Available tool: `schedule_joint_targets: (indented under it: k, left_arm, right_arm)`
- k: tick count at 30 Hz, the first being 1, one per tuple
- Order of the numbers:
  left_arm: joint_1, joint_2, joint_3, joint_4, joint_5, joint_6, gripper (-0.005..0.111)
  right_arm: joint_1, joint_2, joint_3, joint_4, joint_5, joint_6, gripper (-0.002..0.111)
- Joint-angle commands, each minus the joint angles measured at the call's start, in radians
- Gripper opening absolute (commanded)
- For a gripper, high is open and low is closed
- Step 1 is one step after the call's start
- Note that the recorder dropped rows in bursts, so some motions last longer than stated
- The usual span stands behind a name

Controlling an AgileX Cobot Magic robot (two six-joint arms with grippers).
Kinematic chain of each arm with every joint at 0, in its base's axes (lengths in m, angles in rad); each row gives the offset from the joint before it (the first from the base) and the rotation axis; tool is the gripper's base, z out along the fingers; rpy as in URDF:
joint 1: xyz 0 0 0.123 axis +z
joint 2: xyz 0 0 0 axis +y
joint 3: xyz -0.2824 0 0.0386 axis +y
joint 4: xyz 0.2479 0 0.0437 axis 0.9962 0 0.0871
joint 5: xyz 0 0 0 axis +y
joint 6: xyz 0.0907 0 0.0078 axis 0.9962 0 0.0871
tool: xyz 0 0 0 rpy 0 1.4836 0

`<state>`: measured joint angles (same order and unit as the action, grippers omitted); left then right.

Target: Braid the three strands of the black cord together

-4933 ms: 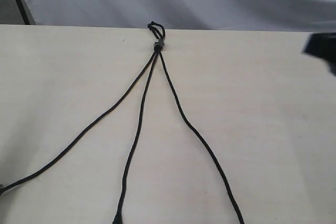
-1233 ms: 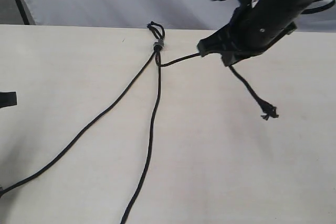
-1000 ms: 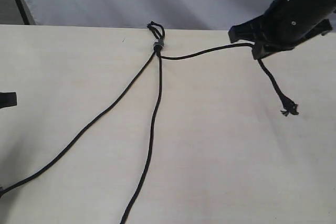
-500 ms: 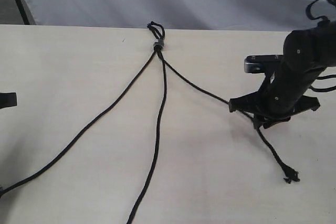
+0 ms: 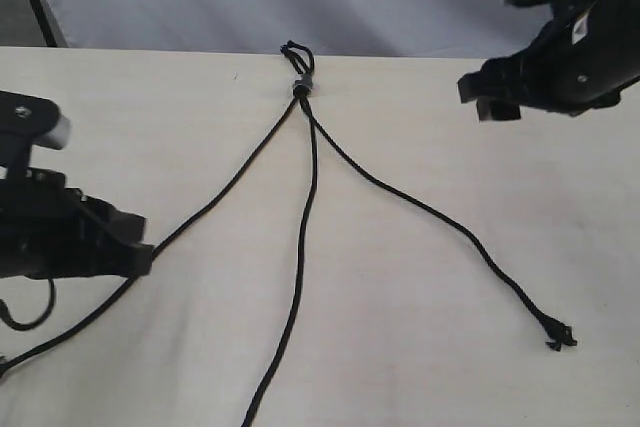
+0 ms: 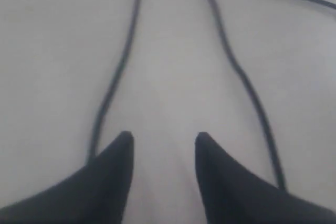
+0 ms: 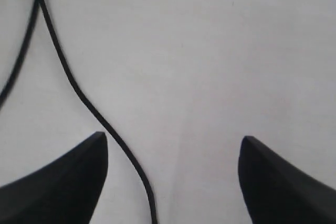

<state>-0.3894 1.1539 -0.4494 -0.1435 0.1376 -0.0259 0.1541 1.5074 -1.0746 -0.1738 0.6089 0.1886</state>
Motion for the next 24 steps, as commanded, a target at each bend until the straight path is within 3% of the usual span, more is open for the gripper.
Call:
schedule_joint_targets:
  k: [1, 3, 7, 10, 15, 17, 21, 24]
  left_arm:
    - [-0.21, 0.111, -0.108, -0.023, 0.027, -0.02, 0.046]
    - [-0.272, 0.232, -0.203, -0.023, 0.109, -0.027, 0.046]
    - [-0.324, 0.479, -0.393, -0.019, 0.234, -0.011, 0.046]
    - [-0.326, 0.641, -0.503, -0.015, 0.311, -0.009, 0.046]
    - [-0.342, 0.768, -0.574, -0.013, 0.331, -0.012, 0.046]
    - [-0.342, 0.79, -0.583, 0.013, 0.344, -0.023, 0.037]
    - [-0.342, 0.799, -0.583, 0.07, 0.395, -0.051, 0.0]
    - [-0.342, 0.796, -0.583, 0.073, 0.417, -0.049, 0.0]
  right_arm:
    - [-0.001, -0.137, -0.005, -0.011, 0.003, -0.011, 0.066]
    - [-0.001, -0.153, -0.005, -0.011, 0.022, -0.022, 0.066]
    - [-0.001, -0.151, 0.042, -0.015, -0.054, -0.058, 0.066]
    - [-0.001, -0.154, 0.047, -0.022, -0.067, -0.057, 0.066]
    - [-0.001, -0.155, 0.047, -0.018, -0.083, -0.057, 0.066]
    - [-0.001, -0.155, 0.047, -0.018, -0.085, -0.057, 0.066]
    - [-0.001, -0.155, 0.047, -0.018, -0.089, -0.057, 0.066]
    - [-0.001, -0.155, 0.047, -0.018, -0.096, -0.057, 0.066]
